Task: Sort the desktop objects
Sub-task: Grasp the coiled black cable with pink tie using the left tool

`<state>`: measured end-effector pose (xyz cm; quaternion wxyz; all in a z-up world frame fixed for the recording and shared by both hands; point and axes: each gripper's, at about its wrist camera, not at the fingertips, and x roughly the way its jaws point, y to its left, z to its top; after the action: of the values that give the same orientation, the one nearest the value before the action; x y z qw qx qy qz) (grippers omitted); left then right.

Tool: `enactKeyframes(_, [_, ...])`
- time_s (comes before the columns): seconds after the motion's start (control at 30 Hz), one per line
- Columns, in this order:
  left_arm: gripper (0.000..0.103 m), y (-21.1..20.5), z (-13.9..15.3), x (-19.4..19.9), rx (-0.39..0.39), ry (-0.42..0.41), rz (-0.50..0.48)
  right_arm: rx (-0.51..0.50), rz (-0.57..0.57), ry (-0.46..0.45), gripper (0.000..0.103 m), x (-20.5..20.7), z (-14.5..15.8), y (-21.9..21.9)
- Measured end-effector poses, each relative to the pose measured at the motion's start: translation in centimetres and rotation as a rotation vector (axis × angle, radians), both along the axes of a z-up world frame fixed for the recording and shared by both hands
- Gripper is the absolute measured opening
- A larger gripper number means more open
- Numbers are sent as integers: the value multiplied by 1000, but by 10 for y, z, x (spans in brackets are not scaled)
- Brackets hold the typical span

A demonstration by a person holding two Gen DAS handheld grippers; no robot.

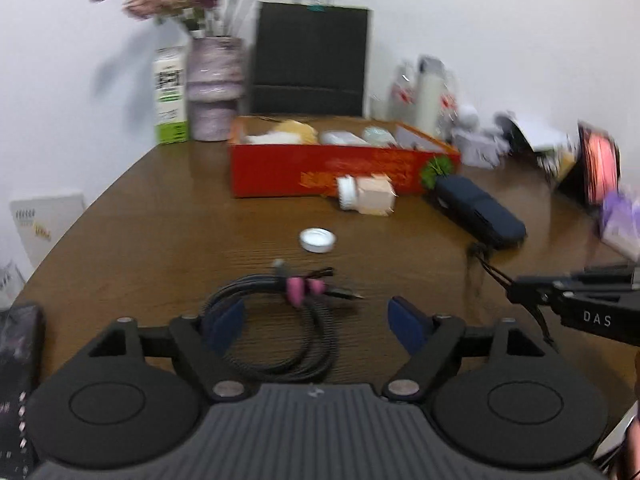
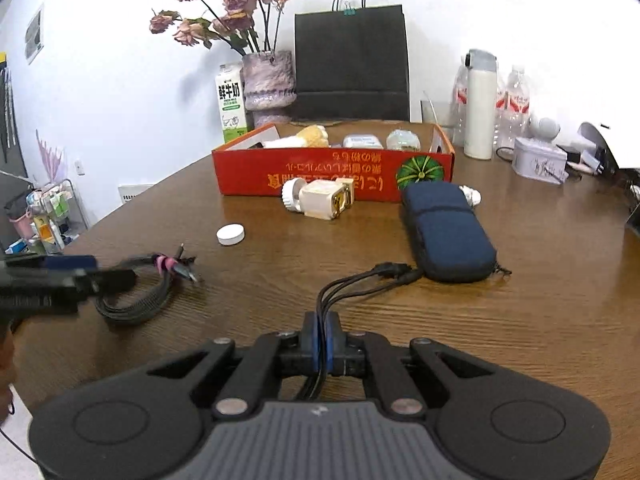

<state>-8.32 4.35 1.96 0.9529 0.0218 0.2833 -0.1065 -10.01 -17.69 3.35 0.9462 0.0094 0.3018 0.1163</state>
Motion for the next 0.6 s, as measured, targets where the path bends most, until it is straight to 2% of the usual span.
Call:
enactKeyframes(0.1, [82, -13, -11, 17, 25, 35, 24, -24, 21, -16, 3, -2, -1, 11])
enactKeyframes(0.13, [74, -16, -16, 23, 29, 58, 33, -24, 32, -24, 3, -3, -1, 12])
enactKeyframes(0.17, [60, -17, -21, 29, 26, 92, 47, -22, 39, -27, 3, -3, -1, 14])
enactKeyframes(0.2, [53, -17, -23, 31, 18, 79, 75, -20, 38, -26, 3, -2, -1, 15])
enactKeyframes(0.23, [29, -16, -23, 32, 15, 76, 81, -19, 38, -22, 3, -2, -2, 15])
enactKeyframes(0.27, [18, -16, -23, 34, 18, 77, 91, -15, 41, -21, 3, -2, -2, 14])
enactKeyframes(0.33, [17, -10, -19, 33, -39, 77, 115, -5, 40, -24, 3, -1, -2, 13])
enactKeyframes(0.43, [14, -15, -2, 7, -11, -43, 126, -9, 40, -18, 0, 1, -5, 14])
enactKeyframes(0.6, [10, -2, 39, -15, -114, -107, 109, 3, 38, -79, 0, -12, 12, 11])
